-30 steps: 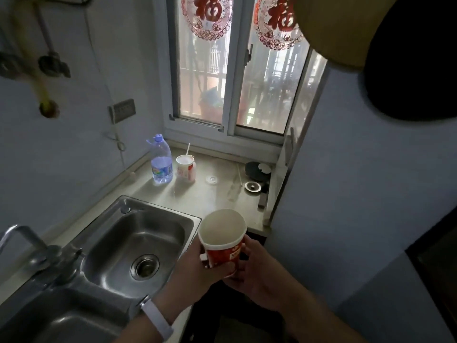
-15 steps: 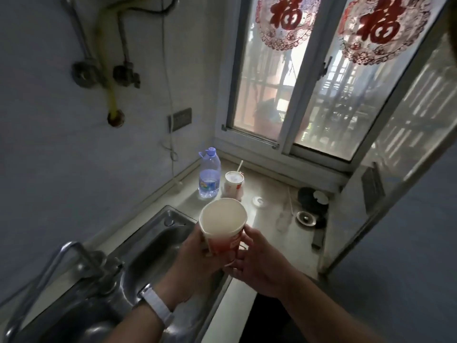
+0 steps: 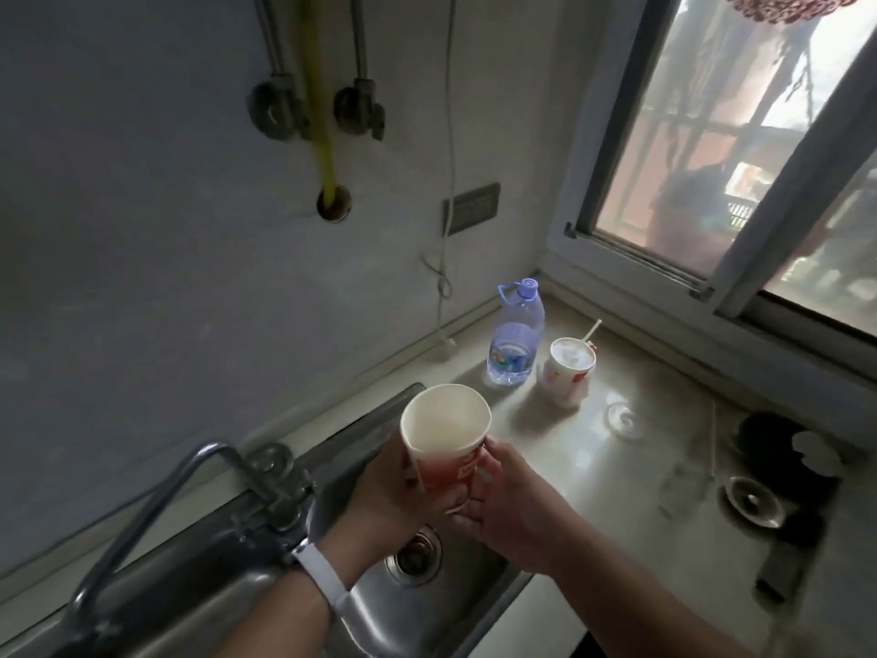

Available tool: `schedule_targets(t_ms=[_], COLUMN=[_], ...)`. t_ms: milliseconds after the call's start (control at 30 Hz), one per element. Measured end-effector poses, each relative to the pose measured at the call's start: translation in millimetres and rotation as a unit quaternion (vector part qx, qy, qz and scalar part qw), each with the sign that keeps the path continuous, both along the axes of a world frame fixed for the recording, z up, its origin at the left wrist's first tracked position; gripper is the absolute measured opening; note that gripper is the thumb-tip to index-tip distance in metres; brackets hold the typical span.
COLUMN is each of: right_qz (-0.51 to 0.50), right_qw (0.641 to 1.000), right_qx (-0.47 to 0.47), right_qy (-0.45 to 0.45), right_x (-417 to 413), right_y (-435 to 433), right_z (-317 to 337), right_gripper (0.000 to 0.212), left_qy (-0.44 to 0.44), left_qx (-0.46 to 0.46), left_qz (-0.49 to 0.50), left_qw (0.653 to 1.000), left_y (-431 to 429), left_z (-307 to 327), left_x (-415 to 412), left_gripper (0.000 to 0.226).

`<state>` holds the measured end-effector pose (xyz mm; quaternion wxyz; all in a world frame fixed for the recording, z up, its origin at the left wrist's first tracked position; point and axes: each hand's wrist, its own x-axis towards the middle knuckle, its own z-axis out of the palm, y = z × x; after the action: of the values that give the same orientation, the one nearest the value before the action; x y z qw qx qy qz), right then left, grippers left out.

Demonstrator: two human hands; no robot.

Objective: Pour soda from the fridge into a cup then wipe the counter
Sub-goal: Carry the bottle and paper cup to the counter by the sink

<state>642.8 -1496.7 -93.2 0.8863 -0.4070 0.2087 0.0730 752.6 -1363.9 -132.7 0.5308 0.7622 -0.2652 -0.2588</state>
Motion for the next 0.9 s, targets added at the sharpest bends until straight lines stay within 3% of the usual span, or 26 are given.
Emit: schedule_targets(t_ms=[300, 533, 667, 900], right_qz=[0.047, 0.055, 0.055, 0.046], right_qw=[0.998, 0.994, 0.994, 0.995], right_qx=[0.025, 0.09, 0.076, -0.003], right_qy=[0.039, 0.033, 0.053, 0.091], right_x=[38, 52, 59, 66], right_y=[-103, -165, -189, -212], right_z=[-51, -84, -101, -116], right_gripper=[0.035, 0.041, 0.04, 0.043], left_qy=[0.031, 0.015, 0.018, 0.032], left_qx=[0.032, 0.059, 0.06, 0.046], left_qz=[0.093, 0.098, 0.088, 0.1], left_qw=[0.995, 0.993, 0.994, 0.993], left_y=[-82, -136, -161, -190], left_z=[-29, -46, -60, -88], left_x=[9, 23, 30, 36], left_gripper=[0.07, 0.063, 0.043, 0.048])
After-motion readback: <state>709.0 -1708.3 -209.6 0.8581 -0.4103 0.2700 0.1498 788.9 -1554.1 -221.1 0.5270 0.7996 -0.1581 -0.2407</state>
